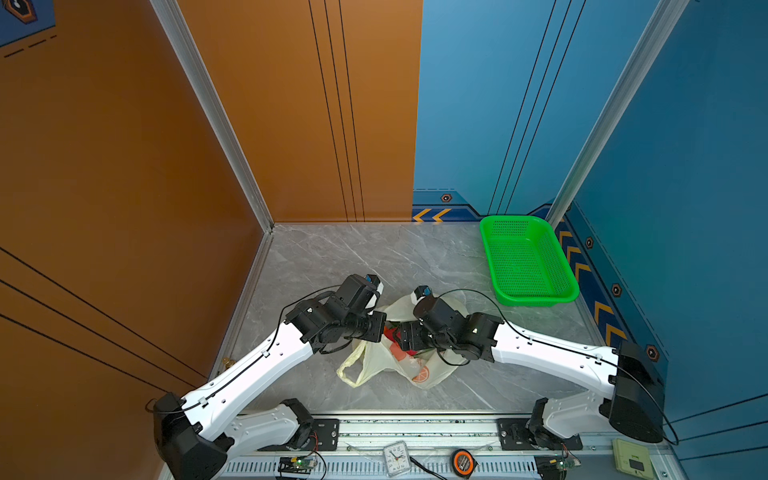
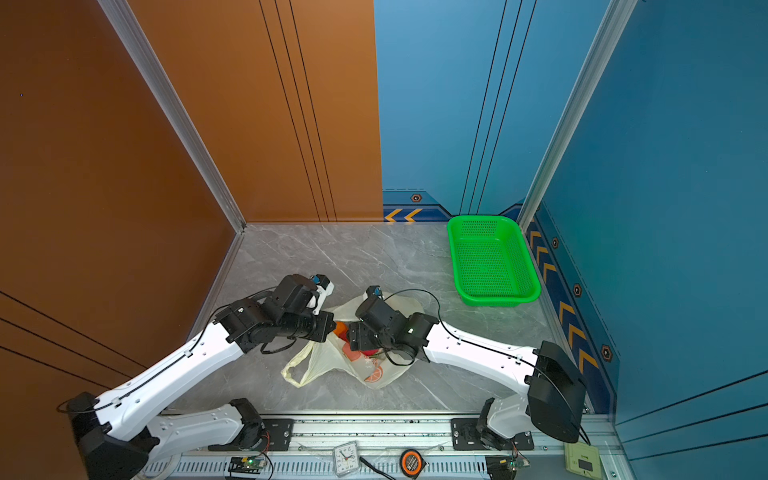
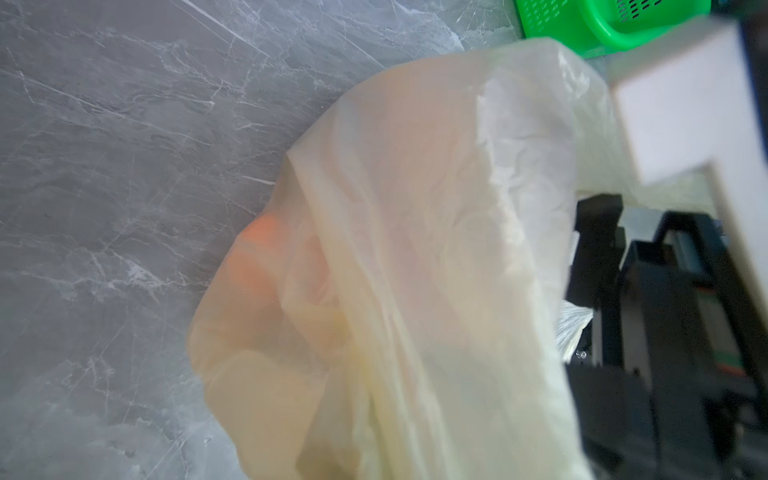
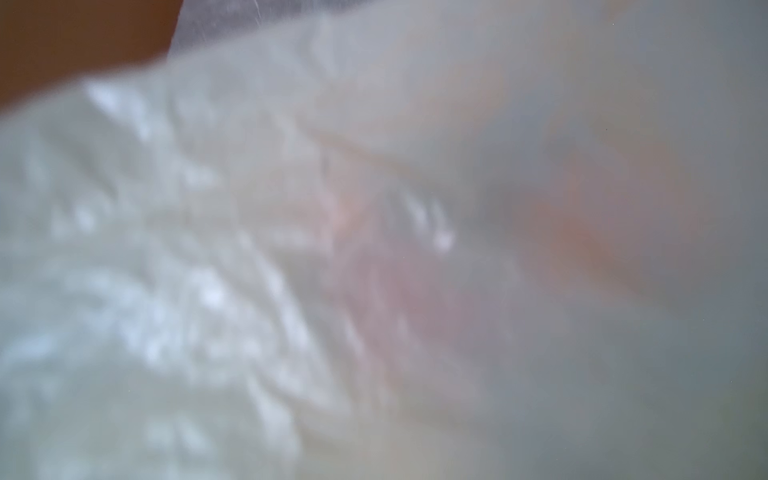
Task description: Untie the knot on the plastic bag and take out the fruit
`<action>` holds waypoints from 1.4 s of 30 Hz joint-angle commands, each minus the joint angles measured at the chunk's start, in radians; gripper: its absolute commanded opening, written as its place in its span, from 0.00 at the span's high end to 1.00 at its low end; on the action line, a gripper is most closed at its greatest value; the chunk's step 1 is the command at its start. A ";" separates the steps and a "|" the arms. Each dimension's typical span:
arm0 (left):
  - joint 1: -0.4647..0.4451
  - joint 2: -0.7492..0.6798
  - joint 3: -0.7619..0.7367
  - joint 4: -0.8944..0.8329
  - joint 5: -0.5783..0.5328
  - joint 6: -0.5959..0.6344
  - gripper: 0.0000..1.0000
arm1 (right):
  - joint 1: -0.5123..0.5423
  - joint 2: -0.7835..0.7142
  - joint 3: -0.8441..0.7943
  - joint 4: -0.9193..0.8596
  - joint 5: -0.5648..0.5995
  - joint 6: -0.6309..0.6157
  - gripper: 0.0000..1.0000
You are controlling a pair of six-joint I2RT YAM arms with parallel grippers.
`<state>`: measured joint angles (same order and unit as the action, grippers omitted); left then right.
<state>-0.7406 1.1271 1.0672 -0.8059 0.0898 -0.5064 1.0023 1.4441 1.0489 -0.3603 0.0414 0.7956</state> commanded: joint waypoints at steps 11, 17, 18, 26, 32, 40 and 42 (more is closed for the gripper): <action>-0.028 0.024 -0.080 0.074 -0.122 -0.123 0.58 | -0.078 0.165 0.051 0.239 0.162 0.023 0.16; -0.032 0.074 -0.044 0.051 -0.113 -0.133 1.00 | -0.111 0.167 0.040 0.183 0.325 -0.014 0.17; -0.037 0.079 -0.005 0.039 -0.114 -0.130 1.00 | -0.121 0.164 0.042 0.168 0.368 -0.017 0.17; -0.063 0.154 0.076 0.010 -0.140 -0.082 1.00 | -0.261 0.102 -0.016 0.124 0.550 -0.042 0.17; -0.060 0.245 0.186 0.004 -0.157 -0.012 1.00 | -0.390 0.048 -0.075 0.133 0.457 -0.103 0.16; -0.049 0.214 0.184 -0.039 -0.114 -0.060 1.00 | -0.311 0.014 0.000 -0.073 -0.006 -0.188 0.12; -0.041 0.191 0.160 -0.039 -0.107 -0.084 1.00 | -0.254 -0.004 -0.019 -0.081 -0.054 -0.165 0.12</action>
<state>-0.7925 1.3643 1.2484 -0.8059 -0.0368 -0.5598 0.6907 1.4830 1.0309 -0.3504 0.1440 0.6426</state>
